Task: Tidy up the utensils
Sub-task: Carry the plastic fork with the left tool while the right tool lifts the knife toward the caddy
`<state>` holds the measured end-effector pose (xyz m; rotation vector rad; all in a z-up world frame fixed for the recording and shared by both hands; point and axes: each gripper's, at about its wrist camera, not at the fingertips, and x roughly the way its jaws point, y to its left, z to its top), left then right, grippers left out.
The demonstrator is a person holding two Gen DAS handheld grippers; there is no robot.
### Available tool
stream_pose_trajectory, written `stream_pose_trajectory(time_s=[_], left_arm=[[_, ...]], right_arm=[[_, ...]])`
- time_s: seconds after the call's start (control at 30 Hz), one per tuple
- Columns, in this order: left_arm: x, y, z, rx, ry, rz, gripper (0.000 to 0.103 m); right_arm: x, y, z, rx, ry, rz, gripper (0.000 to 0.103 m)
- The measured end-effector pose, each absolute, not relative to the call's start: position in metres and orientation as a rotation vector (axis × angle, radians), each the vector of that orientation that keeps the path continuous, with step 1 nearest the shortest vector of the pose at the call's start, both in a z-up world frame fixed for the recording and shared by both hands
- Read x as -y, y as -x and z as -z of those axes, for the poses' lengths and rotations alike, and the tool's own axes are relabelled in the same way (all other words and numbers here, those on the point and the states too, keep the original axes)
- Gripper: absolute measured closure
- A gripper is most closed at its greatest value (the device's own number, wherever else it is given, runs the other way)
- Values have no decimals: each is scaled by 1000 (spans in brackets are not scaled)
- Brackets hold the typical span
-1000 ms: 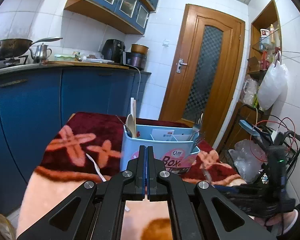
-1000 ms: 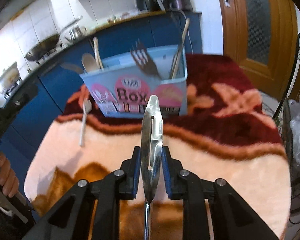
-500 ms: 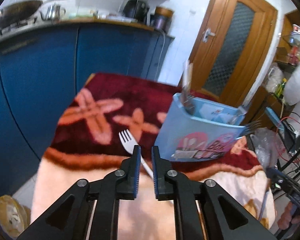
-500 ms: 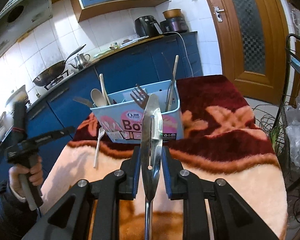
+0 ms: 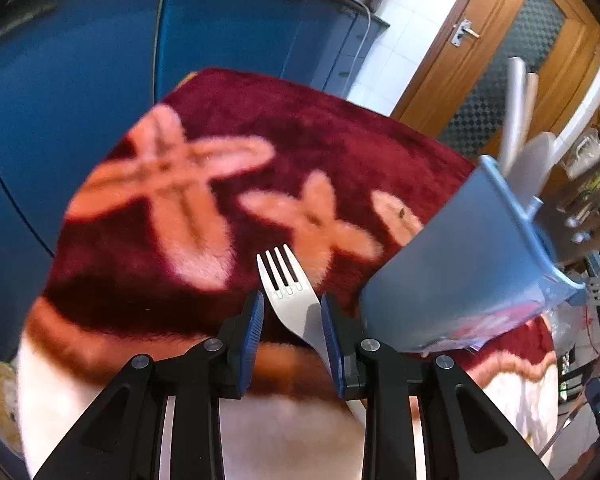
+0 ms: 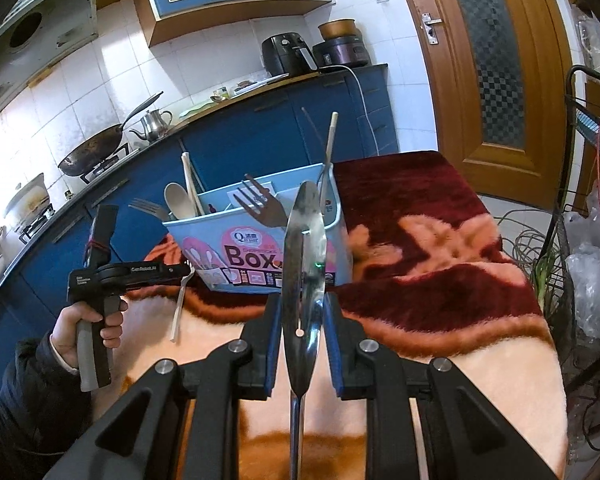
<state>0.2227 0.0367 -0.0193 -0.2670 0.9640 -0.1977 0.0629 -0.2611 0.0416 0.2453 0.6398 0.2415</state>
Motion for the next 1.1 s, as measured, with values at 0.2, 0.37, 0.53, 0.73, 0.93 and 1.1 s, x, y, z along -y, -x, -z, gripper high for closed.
stream_pose_trajectory(time_s=[0.2, 0.37, 0.53, 0.73, 0.93, 1.1], left_arm=[[-40, -234, 38, -1007, 362, 246, 73], [-43, -228, 33, -964, 376, 256, 94], [-44, -203, 6, -853, 356, 255, 98], [-39, -163, -32, -733, 349, 310, 98], [-9, -141, -71, -650, 301, 408, 98], [10, -135, -98, -526, 240, 414, 99]], right_arm=[[264, -67, -38, -627, -254, -245, 80], [264, -67, -39, -606, -253, -243, 80], [264, -64, -43, -577, -253, -243, 80], [263, -59, -51, -535, -257, -247, 80], [264, -57, -64, -495, -254, -245, 80], [266, -58, -74, -459, -246, -237, 80]])
